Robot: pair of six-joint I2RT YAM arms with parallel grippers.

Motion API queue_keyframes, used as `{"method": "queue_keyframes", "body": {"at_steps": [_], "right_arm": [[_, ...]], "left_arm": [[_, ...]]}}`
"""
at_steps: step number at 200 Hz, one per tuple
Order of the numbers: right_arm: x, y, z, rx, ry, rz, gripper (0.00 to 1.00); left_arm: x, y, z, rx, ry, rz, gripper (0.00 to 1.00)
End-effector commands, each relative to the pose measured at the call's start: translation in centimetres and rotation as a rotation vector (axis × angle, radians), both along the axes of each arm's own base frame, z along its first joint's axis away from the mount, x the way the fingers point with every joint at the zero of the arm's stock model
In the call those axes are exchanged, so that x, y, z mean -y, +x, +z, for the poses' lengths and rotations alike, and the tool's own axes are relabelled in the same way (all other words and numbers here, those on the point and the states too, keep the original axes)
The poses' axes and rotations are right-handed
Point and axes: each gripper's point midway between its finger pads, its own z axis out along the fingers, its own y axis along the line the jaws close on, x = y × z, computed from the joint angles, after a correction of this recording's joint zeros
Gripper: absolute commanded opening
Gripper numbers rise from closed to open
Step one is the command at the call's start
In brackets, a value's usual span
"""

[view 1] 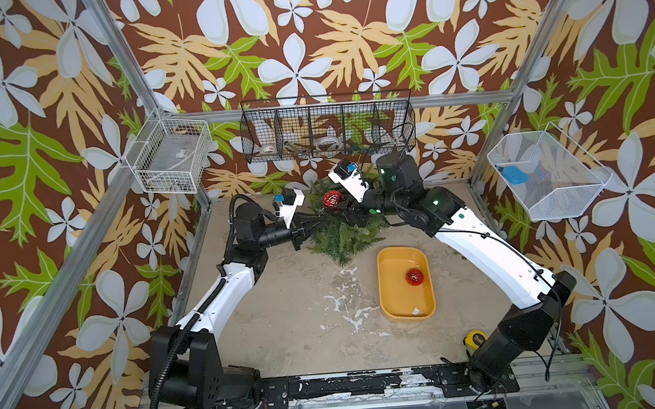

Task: Decorate the small christmas tree with ornaments
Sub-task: Hang an ornament on the christmas tree.

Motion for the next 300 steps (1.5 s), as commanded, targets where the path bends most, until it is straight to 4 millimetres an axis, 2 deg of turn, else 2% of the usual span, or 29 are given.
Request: {"method": "queue_keyframes", "body": {"at_steps": [1, 23, 65, 94, 108, 135, 154, 186, 223, 244, 269, 300], "right_arm": [[0.5, 0.8, 0.4, 0.038, -0.008, -0.043, 0.42], [0.1, 1.1, 0.3, 0.037, -0.006, -0.039, 0.41], [0.2, 1.9, 0.9, 0.06, 0.0, -0.067, 0.41], [0.3, 2.0, 1.4, 0.075, 0.004, -0.078, 0.41], [0.4, 2.1, 1.5, 0.077, 0.004, -0.081, 0.41], [0.7, 2.2, 1.2, 0.079, -0.005, -0.098, 0.41], [0.8, 2.1, 1.0, 0.075, -0.011, -0.103, 0.41], [0.8, 0.9, 0.6, 0.061, 0.005, -0.063, 0.41], [1.1, 0.2, -0.3, 0.041, 0.014, -0.058, 0.42], [0.9, 0.0, -1.0, 0.02, 0.025, -0.048, 0.48], [0.6, 0.0, -1.5, -0.002, 0.04, -0.047, 0.69], [0.9, 0.2, -1.6, -0.001, 0.043, -0.068, 0.75]], "left_arm": [[0.1, 0.0, 0.3, 0.007, -0.012, -0.011, 0.0], [0.0, 0.6, 0.1, -0.004, -0.013, 0.017, 0.0], [-0.1, 0.5, 0.4, 0.003, -0.019, 0.021, 0.0], [-0.2, 0.5, 0.6, 0.006, -0.025, 0.028, 0.08], [-0.2, 0.5, 0.6, 0.007, -0.025, 0.029, 0.16], [-0.3, 0.4, 0.8, 0.012, -0.027, 0.039, 0.26], [-0.5, 0.2, 1.2, 0.027, -0.03, 0.044, 0.28], [-1.0, 0.0, 1.9, 0.054, -0.039, 0.071, 0.33], [-1.8, 0.2, 2.4, 0.062, -0.053, 0.101, 0.34], [-2.1, 0.2, 2.6, 0.068, -0.059, 0.111, 0.34], [-2.1, 0.2, 2.6, 0.069, -0.059, 0.112, 0.34], [-2.2, 0.2, 2.6, 0.068, -0.059, 0.113, 0.34]]}}
